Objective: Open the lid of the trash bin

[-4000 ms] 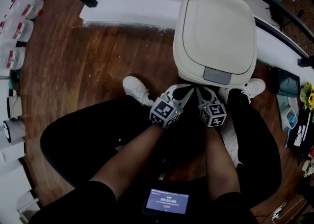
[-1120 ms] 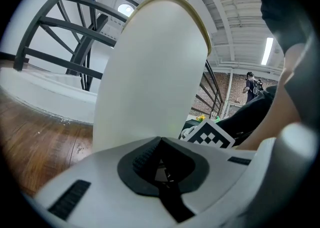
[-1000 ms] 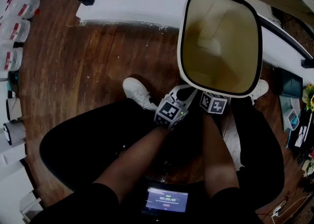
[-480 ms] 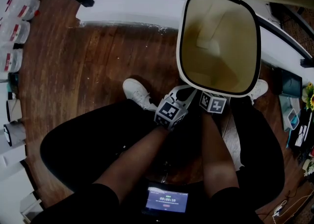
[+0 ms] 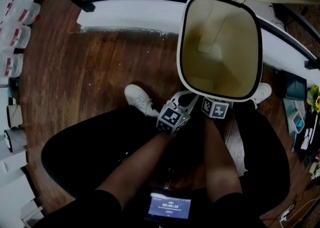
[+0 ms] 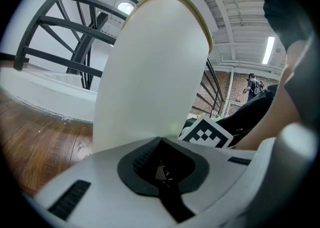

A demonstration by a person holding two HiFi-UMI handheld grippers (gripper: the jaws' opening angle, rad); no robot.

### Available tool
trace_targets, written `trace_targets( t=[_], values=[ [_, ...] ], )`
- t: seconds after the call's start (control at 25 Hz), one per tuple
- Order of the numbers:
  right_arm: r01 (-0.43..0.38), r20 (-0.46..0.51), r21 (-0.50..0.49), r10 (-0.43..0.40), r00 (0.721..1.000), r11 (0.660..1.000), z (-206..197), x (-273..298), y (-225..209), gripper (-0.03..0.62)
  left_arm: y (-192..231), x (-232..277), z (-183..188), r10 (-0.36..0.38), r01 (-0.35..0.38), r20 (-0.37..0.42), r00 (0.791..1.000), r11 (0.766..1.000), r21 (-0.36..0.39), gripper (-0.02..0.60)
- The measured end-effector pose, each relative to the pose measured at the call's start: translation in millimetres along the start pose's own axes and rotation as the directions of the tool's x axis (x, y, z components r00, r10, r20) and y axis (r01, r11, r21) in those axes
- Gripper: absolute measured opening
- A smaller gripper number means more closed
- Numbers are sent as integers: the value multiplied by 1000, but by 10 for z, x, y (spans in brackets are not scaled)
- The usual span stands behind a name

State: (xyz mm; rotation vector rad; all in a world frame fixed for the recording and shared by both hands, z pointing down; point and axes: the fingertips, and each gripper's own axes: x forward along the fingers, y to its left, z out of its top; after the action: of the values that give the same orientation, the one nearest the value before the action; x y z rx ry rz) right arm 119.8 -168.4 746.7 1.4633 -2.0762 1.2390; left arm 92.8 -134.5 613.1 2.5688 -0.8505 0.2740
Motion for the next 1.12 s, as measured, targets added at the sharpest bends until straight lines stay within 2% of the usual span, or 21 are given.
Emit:
trace_targets(
  t=[0.36, 0.84, 1.12],
  values=[
    [8, 1, 15, -8, 1000, 1000, -5, -6, 0, 15, -2, 6, 12, 6, -6, -10, 1000, 1000, -6, 38],
    [29, -12, -23, -29, 1000, 999, -46, -25, -23, 15, -3, -5, 20, 3, -3, -8, 1000, 1000, -2, 37],
    [13, 2, -36, -13, 1000, 999, -29, -25, 0, 15, -1, 2, 17, 5, -5, -8, 1000, 1000, -2, 38]
  ],
)
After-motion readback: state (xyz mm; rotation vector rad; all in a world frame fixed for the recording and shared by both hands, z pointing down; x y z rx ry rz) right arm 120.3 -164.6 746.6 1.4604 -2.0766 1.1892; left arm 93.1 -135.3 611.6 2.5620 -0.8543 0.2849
